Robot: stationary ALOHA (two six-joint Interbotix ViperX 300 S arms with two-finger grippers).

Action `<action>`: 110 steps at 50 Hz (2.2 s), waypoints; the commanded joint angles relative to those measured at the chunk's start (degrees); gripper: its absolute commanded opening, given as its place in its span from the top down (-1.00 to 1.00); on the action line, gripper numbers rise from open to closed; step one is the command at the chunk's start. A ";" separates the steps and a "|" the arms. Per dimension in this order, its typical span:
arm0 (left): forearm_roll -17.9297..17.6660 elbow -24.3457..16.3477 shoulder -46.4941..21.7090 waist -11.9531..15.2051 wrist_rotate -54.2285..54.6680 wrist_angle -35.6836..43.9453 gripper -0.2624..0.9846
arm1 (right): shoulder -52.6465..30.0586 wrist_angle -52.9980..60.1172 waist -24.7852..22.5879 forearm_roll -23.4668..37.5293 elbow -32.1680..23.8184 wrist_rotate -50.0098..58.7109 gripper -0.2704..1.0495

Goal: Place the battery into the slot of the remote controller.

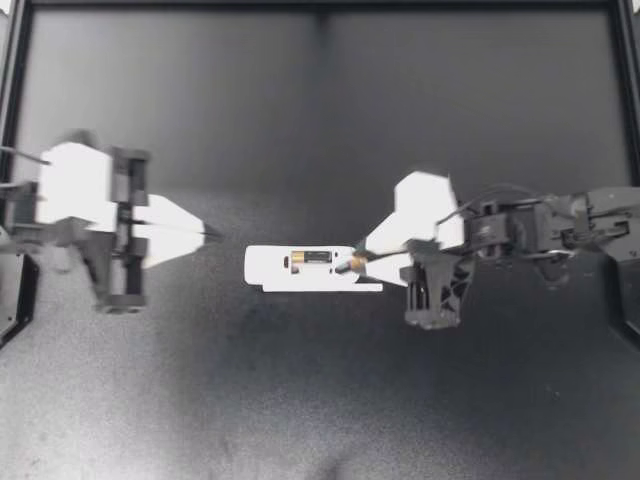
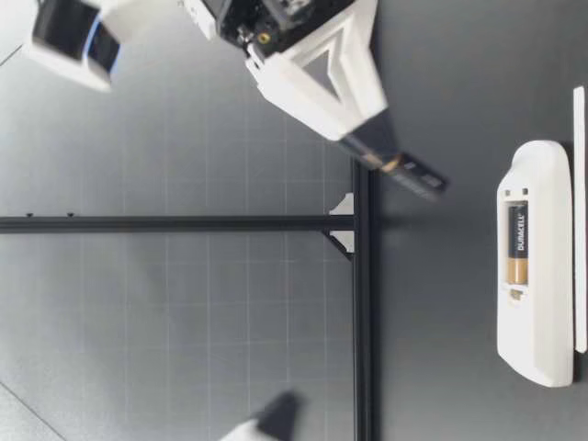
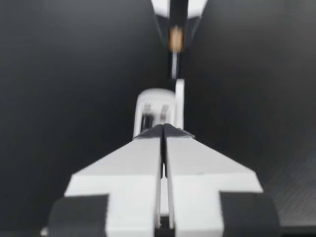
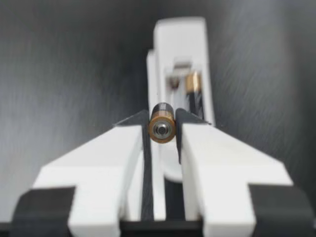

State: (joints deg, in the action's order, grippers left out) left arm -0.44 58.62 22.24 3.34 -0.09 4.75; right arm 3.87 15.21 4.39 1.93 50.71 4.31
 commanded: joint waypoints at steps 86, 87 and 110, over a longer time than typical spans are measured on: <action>-0.79 -8.79 -24.70 0.88 0.35 -3.96 0.80 | -17.67 22.24 0.62 -0.26 -1.67 1.05 0.51; -0.79 -8.79 -24.70 0.79 0.35 -3.96 0.80 | -17.75 22.06 0.62 -0.26 -1.76 1.05 0.51; -0.79 -8.88 -24.52 0.88 0.35 -3.96 0.80 | -18.37 14.06 -0.09 -0.18 -4.92 0.97 0.48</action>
State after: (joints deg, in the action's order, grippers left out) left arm -1.14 50.19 -2.81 4.04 0.18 0.97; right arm -15.82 30.50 4.57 1.67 47.02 5.27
